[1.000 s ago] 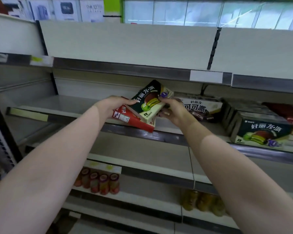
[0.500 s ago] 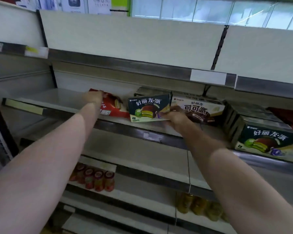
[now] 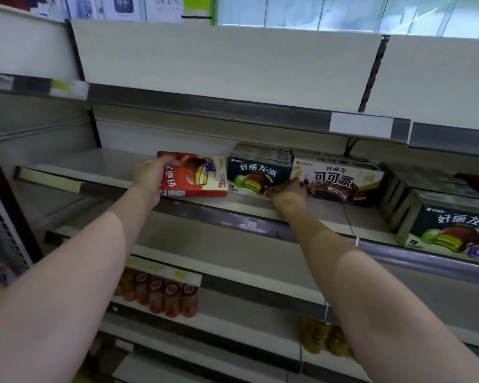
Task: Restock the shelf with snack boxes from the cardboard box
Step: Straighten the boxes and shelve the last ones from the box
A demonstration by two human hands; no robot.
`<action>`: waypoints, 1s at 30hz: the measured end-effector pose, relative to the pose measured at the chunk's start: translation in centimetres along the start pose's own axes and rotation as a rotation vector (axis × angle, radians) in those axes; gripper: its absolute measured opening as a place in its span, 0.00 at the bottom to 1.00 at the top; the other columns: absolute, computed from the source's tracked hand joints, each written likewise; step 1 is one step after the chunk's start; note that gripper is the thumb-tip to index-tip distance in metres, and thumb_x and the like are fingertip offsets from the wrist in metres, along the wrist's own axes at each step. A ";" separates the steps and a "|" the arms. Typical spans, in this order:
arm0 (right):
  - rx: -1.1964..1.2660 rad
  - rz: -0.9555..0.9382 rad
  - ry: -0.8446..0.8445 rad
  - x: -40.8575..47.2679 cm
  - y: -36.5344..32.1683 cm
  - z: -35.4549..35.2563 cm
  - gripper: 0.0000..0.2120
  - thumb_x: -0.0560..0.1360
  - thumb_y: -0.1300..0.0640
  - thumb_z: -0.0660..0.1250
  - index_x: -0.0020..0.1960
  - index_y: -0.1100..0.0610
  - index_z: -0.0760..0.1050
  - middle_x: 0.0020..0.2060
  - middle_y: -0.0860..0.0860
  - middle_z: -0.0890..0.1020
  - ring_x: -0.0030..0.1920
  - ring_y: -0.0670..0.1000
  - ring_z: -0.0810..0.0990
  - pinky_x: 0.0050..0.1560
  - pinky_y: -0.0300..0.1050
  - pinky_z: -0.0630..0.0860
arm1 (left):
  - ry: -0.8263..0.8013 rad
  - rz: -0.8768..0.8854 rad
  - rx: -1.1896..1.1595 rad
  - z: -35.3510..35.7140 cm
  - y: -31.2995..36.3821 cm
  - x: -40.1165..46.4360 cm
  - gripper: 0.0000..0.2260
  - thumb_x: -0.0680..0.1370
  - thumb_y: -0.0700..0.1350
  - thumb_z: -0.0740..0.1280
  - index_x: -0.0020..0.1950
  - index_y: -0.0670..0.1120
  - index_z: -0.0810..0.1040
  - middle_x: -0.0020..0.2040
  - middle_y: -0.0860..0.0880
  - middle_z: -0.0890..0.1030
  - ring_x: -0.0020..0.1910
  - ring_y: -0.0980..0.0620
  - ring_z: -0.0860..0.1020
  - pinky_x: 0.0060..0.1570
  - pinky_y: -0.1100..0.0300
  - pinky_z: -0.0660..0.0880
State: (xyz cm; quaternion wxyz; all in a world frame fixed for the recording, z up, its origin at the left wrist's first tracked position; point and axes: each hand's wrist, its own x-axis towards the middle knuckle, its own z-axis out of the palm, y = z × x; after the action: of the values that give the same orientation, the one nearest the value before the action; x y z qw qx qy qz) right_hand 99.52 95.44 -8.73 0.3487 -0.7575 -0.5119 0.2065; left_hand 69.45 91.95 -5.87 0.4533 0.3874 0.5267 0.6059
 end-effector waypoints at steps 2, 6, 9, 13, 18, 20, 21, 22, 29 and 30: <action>0.000 0.024 -0.010 0.2 0.1 -0.1 0.42 0.72 0.45 0.75 0.75 0.59 0.58 0.70 0.60 0.70 0.69 0.60 0.71 0.66 0.52 0.71 | -0.122 -0.012 0.061 -0.2 0.1 -0.2 0.09 0.72 0.52 0.74 0.43 0.47 0.84 0.51 0.42 0.85 0.47 0.44 0.85 0.49 0.51 0.81; 0.097 0.102 -0.013 -0.8 -0.3 -1.1 0.47 0.71 0.49 0.77 0.76 0.61 0.50 0.69 0.60 0.71 0.69 0.60 0.72 0.65 0.50 0.71 | -0.264 -0.015 0.100 0.9 0.5 -0.8 0.09 0.73 0.52 0.74 0.45 0.46 0.83 0.53 0.42 0.85 0.48 0.44 0.84 0.44 0.54 0.80; 0.212 0.114 0.010 -1.3 -0.7 -1.4 0.38 0.73 0.52 0.75 0.73 0.62 0.58 0.66 0.60 0.74 0.66 0.60 0.74 0.61 0.50 0.73 | -0.381 -0.002 0.070 2.6 0.3 -1.1 0.09 0.77 0.51 0.70 0.51 0.47 0.84 0.56 0.42 0.84 0.49 0.46 0.85 0.45 0.53 0.82; 0.288 0.052 0.016 -2.1 -0.2 -2.0 0.18 0.79 0.51 0.66 0.63 0.61 0.75 0.60 0.59 0.81 0.58 0.60 0.80 0.57 0.50 0.77 | -0.567 0.013 -0.054 6.2 0.2 -1.5 0.18 0.80 0.42 0.66 0.68 0.57 0.76 0.64 0.46 0.77 0.57 0.42 0.81 0.53 0.48 0.81; 0.817 0.172 -0.010 -3.5 1.4 -5.8 0.21 0.83 0.43 0.55 0.53 0.61 0.75 0.37 0.56 0.81 0.35 0.53 0.80 0.32 0.41 0.78 | -0.542 -0.014 -0.140 11.2 0.1 -2.7 0.29 0.69 0.40 0.77 0.67 0.55 0.73 0.57 0.46 0.80 0.51 0.43 0.83 0.46 0.49 0.82; 0.909 0.192 -0.044 -4.1 2.2 -7.7 0.27 0.81 0.36 0.55 0.49 0.58 0.77 0.37 0.55 0.82 0.37 0.54 0.82 0.38 0.46 0.79 | -0.568 -0.041 -0.111 13.1 -0.1 -3.4 0.19 0.64 0.43 0.80 0.53 0.47 0.82 0.45 0.47 0.86 0.41 0.49 0.84 0.43 0.54 0.82; 0.919 0.171 -0.037 -4.4 2.4 -8.6 0.27 0.78 0.33 0.58 0.49 0.57 0.77 0.39 0.55 0.84 0.40 0.56 0.83 0.43 0.49 0.80 | -0.575 -0.053 -0.081 14.1 -0.2 -3.8 0.14 0.67 0.43 0.79 0.51 0.45 0.83 0.41 0.48 0.86 0.37 0.51 0.84 0.41 0.56 0.81; 0.887 0.153 -0.018 -4.6 2.8 -9.4 0.28 0.74 0.31 0.62 0.51 0.57 0.77 0.42 0.55 0.85 0.44 0.57 0.84 0.49 0.51 0.80 | -0.562 -0.069 -0.058 15.1 -0.4 -4.1 0.13 0.70 0.42 0.77 0.52 0.44 0.82 0.41 0.48 0.86 0.35 0.52 0.84 0.38 0.57 0.81; 0.825 0.079 0.008 -7.2 5.7 -14.4 0.15 0.74 0.56 0.75 0.56 0.63 0.78 0.39 0.57 0.85 0.31 0.51 0.84 0.30 0.43 0.78 | -0.510 -0.162 -0.073 21.0 -0.3 -7.2 0.21 0.69 0.47 0.79 0.57 0.40 0.79 0.48 0.44 0.86 0.43 0.47 0.84 0.42 0.53 0.82; 0.847 0.084 0.027 -7.6 5.9 -15.2 0.19 0.73 0.56 0.76 0.58 0.65 0.78 0.41 0.58 0.85 0.32 0.52 0.84 0.30 0.44 0.79 | -0.515 -0.165 -0.058 21.5 -0.3 -7.8 0.22 0.68 0.49 0.79 0.57 0.40 0.80 0.50 0.43 0.85 0.45 0.46 0.84 0.42 0.53 0.82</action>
State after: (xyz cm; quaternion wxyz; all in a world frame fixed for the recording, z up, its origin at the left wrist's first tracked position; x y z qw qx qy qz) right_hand 110.41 82.24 -3.21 0.6273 -0.5700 -0.3459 0.4025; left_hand 92.10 90.70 -2.99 0.6312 0.4714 0.4063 0.4630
